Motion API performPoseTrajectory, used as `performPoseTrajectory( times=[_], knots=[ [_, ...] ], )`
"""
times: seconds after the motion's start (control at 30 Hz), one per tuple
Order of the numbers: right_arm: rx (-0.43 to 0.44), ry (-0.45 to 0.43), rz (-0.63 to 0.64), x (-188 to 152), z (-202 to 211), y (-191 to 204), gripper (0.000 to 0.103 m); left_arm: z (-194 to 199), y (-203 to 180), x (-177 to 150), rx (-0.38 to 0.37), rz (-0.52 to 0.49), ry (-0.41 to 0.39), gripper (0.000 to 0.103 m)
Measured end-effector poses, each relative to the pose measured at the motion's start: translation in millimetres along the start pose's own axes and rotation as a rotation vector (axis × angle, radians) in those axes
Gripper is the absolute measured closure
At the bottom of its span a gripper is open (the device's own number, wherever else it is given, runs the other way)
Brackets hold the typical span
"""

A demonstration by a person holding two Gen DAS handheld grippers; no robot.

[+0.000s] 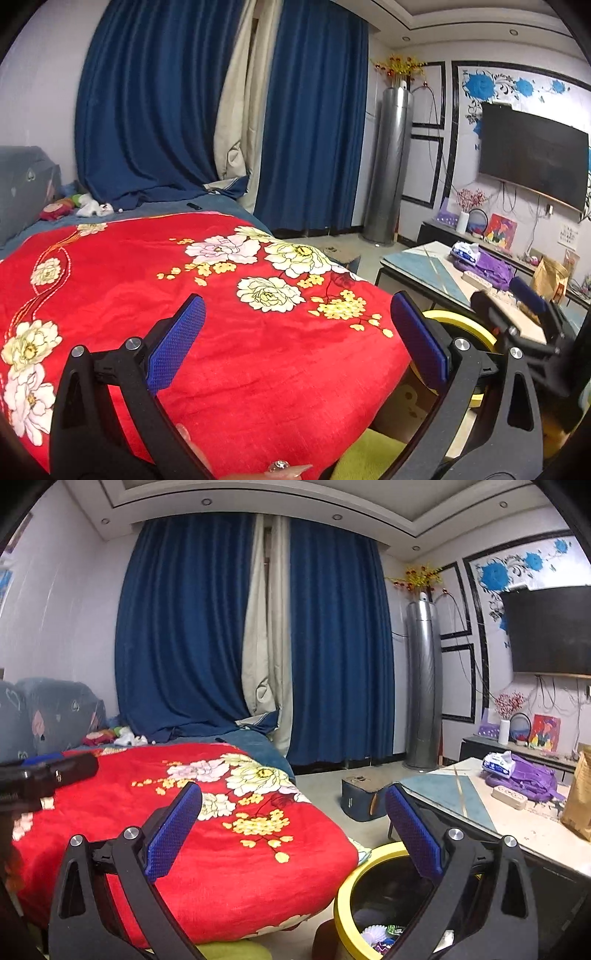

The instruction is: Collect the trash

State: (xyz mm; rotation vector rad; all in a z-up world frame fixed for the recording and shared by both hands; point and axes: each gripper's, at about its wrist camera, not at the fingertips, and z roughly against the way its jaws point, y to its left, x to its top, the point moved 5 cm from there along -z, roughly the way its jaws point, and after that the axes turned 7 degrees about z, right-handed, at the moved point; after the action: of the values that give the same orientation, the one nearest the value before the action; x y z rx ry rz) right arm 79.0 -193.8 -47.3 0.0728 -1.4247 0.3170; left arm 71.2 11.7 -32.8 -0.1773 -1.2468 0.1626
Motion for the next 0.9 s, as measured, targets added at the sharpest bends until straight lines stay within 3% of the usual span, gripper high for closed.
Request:
performPoseTrajectory(
  times=[0.9],
  knots=[
    [0.037,0.06,-0.021,-11,-12,5,0.006,-5,-2,-6,0.01,-0.005,0.013,0.011]
  ],
)
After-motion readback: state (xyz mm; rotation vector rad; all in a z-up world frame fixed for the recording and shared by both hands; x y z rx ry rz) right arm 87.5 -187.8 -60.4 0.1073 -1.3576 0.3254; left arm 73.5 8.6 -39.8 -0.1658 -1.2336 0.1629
